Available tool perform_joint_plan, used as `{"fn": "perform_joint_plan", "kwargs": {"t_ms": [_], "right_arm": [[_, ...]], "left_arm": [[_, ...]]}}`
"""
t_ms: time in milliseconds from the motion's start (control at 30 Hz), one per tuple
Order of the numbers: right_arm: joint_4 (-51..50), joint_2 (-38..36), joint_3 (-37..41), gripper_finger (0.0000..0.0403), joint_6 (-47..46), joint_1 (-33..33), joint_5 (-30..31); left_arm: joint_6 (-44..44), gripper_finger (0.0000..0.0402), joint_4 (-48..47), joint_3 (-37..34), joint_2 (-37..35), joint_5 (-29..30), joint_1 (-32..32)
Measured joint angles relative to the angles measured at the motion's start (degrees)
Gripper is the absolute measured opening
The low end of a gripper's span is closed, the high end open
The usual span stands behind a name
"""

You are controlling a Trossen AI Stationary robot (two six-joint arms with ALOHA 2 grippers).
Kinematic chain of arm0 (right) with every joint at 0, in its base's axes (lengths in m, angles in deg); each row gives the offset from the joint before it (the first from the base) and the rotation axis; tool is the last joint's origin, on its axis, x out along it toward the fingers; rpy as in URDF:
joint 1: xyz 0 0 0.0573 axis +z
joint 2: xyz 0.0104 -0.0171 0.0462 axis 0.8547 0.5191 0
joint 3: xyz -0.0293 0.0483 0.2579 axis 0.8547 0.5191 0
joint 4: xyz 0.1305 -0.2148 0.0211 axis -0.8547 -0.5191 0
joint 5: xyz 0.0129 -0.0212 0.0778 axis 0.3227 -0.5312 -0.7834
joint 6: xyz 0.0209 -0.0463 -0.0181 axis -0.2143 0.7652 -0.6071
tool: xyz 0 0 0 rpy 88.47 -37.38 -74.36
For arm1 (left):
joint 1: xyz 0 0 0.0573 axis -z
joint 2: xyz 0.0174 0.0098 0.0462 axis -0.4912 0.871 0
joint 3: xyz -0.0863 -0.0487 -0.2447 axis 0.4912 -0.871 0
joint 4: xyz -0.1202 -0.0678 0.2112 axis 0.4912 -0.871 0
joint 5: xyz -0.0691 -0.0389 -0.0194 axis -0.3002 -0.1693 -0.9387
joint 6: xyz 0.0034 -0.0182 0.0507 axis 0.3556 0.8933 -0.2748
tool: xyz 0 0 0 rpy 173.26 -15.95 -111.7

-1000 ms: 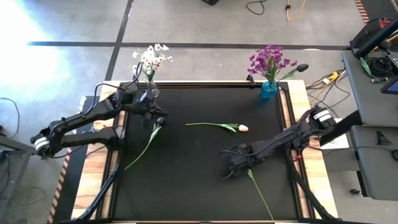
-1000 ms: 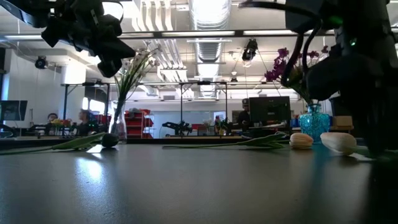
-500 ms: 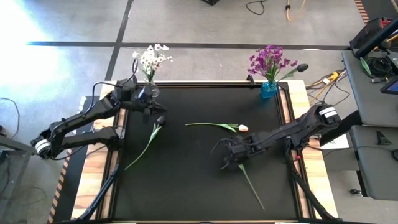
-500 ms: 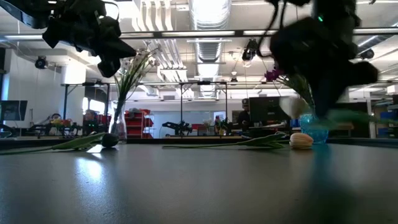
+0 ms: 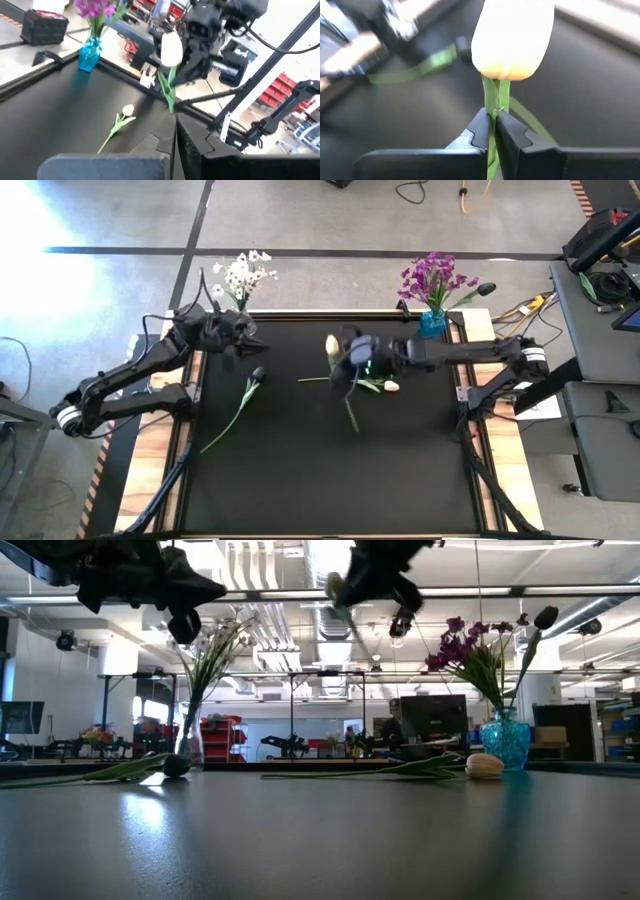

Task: Sort flowers into vase by color
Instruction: Put the bottom white flower into the transparent vase

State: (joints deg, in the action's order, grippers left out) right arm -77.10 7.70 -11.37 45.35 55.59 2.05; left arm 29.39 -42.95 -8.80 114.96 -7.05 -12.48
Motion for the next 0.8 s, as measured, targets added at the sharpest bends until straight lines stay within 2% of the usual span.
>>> {"fn": "perform_joint_plan", "kwargs": {"t_ms": [167,300,533,700,800], "right_arm": [[15.52,1.00,-2.46,0.0013,10.25,-5.43,-5.42],[25.00,4.49,-5.11,0.0013,18.73,-7.35,-9.44],[29.45,15.30,-17.26,0.0013,28.37,-8.90,-9.99],[28.57,23.26,-29.00,0.0013,30.53,-9.57,-16.41],[26.53,27.36,-36.21,0.0013,30.14,-10.40,-19.50]], "left_arm": [[0.41,0.0000,0.03,-0.13,-4.11,1.47,-2.72],[0.46,0.0000,-1.26,-0.20,-7.32,1.67,-5.87],[0.39,0.0000,-3.47,0.09,-11.89,3.16,-10.91],[-0.98,0.0000,-7.37,0.26,-12.73,2.43,-12.39],[-1.81,0.0001,-6.86,0.26,-12.06,-0.45,-12.36]]}}
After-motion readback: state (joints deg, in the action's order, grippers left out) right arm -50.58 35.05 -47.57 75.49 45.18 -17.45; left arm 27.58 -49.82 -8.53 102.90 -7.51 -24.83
